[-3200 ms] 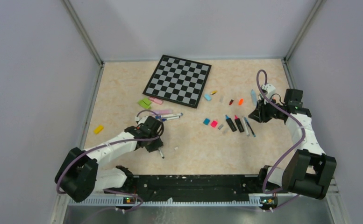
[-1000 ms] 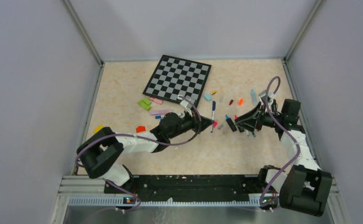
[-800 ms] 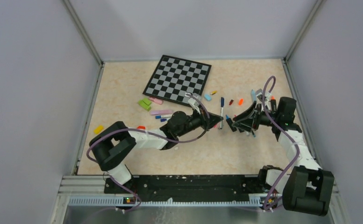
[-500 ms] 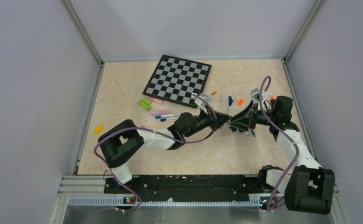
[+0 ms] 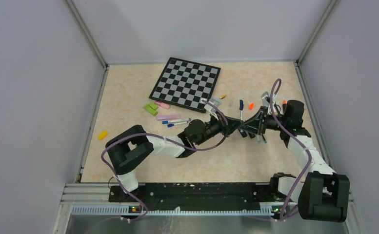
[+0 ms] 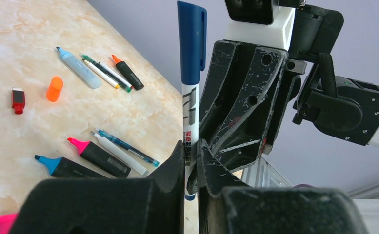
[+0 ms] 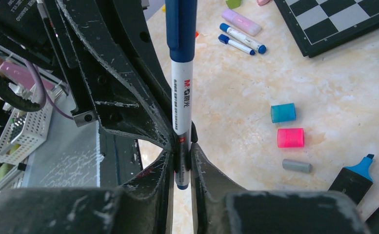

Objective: Open the pen caps
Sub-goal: Pick up the pen from the center of the board.

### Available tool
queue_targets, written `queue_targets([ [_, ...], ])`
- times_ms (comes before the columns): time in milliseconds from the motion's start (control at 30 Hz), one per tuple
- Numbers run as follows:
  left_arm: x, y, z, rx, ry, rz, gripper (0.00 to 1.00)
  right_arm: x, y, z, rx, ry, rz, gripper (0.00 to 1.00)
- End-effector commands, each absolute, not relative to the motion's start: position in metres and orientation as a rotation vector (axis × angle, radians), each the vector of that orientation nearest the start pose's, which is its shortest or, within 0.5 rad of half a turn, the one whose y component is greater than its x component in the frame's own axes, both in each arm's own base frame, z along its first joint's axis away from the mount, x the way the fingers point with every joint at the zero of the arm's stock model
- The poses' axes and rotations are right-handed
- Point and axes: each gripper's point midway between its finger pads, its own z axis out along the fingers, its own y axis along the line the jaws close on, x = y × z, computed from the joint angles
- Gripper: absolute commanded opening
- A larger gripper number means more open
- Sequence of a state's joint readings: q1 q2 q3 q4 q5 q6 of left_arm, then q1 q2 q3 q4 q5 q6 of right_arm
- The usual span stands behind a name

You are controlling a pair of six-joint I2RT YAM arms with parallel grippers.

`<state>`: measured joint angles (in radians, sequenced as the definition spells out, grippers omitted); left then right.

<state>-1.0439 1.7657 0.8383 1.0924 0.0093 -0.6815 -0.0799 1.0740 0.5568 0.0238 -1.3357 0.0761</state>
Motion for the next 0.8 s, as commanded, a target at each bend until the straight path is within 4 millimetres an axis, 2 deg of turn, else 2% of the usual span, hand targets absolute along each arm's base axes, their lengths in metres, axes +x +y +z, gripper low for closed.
queue_targets([
  [0,0.231,-0.469,0.254,0.279,1.430,-1.473,0.02,0.229,0.157,0.195,-0.704,1.717,1.355,0.04],
  [33,0.231,-0.470,0.254,0.278,1.430,-1.476,0.05,0.228,0.158,0.195,-0.709,1.713,1.361,0.00],
  [133,0.234,-0.465,0.258,0.258,1.412,-1.461,0.16,0.227,0.158,0.197,-0.733,1.703,1.359,0.00],
  [267,0.234,-0.447,0.269,0.253,1.364,-1.403,0.41,0.226,0.156,0.197,-0.783,1.700,1.323,0.00],
  [400,0.226,-0.419,0.283,0.343,1.277,-1.285,0.75,0.222,0.154,0.194,-0.846,1.690,1.271,0.00],
  [467,0.219,-0.405,0.288,0.398,1.230,-1.234,0.96,0.221,0.154,0.192,-0.874,1.684,1.250,0.00],
  [533,0.207,-0.394,0.287,0.498,1.196,-1.215,0.99,0.217,0.153,0.192,-0.910,1.664,1.236,0.00],
  [600,0.202,-0.380,0.275,0.540,1.236,-1.226,0.99,0.212,0.154,0.190,-0.931,1.658,1.239,0.00],
  [667,0.192,-0.371,0.273,0.612,1.244,-1.306,0.99,0.208,0.154,0.188,-0.958,1.643,1.234,0.00],
  [767,0.187,-0.360,0.276,0.611,1.253,-1.385,0.99,0.203,0.158,0.185,-0.997,1.633,1.233,0.00],
])
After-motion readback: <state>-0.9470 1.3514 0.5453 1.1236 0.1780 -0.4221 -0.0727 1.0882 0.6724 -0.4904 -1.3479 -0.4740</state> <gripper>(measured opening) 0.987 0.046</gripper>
